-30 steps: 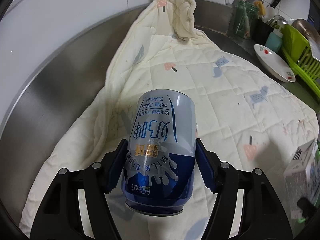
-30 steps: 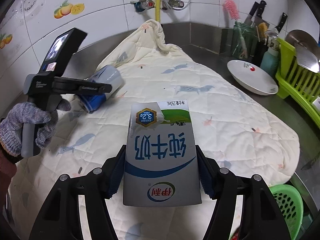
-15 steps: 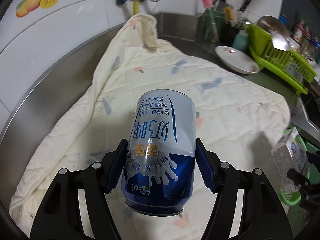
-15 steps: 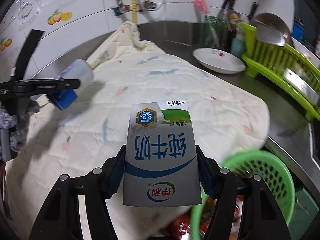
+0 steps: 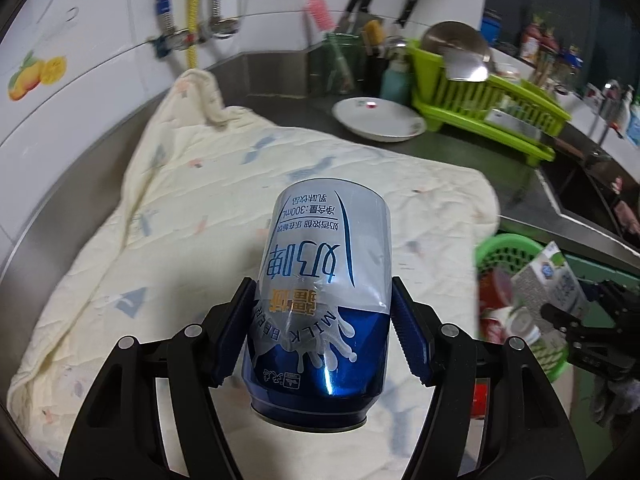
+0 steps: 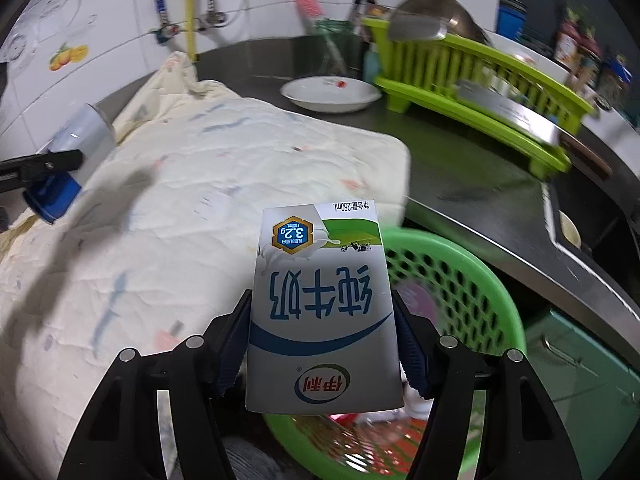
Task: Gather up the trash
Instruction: 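Carry the can and carton to the green basket and release both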
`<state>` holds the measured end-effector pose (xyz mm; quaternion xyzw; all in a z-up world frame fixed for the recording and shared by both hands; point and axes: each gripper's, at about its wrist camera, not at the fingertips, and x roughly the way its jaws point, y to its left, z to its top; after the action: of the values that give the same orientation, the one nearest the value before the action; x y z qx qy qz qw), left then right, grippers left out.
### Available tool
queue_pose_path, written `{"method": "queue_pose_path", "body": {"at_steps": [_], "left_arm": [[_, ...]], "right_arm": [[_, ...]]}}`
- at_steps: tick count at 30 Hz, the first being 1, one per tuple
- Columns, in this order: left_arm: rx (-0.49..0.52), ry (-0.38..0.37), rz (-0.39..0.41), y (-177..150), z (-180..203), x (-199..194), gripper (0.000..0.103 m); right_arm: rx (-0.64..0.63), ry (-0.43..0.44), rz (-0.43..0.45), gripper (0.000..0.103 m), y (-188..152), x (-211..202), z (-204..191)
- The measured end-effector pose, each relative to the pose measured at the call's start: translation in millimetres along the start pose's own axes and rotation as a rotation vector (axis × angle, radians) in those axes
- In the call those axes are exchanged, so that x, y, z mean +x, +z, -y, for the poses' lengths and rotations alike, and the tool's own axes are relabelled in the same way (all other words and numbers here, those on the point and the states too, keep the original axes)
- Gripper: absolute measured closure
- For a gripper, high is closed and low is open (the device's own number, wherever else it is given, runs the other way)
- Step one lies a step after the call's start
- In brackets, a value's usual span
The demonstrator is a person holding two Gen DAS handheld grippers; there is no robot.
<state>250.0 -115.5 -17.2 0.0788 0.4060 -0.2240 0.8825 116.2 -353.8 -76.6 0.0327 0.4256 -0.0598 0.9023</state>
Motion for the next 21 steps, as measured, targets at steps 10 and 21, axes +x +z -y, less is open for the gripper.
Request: {"method": "queue_pose_path", "body": {"at_steps": [10,21], "left_arm": [[0.075,-0.069,0.006,0,70,-3,0.038],[0.162,-0.116,-0.016,-3,136,13,0.038]], "right_arm": [[0.1,-0.077,-0.045,0.04,-32,4,62],[0.176,-0.077,-0.034,0.037,-48,-2,100]]}}
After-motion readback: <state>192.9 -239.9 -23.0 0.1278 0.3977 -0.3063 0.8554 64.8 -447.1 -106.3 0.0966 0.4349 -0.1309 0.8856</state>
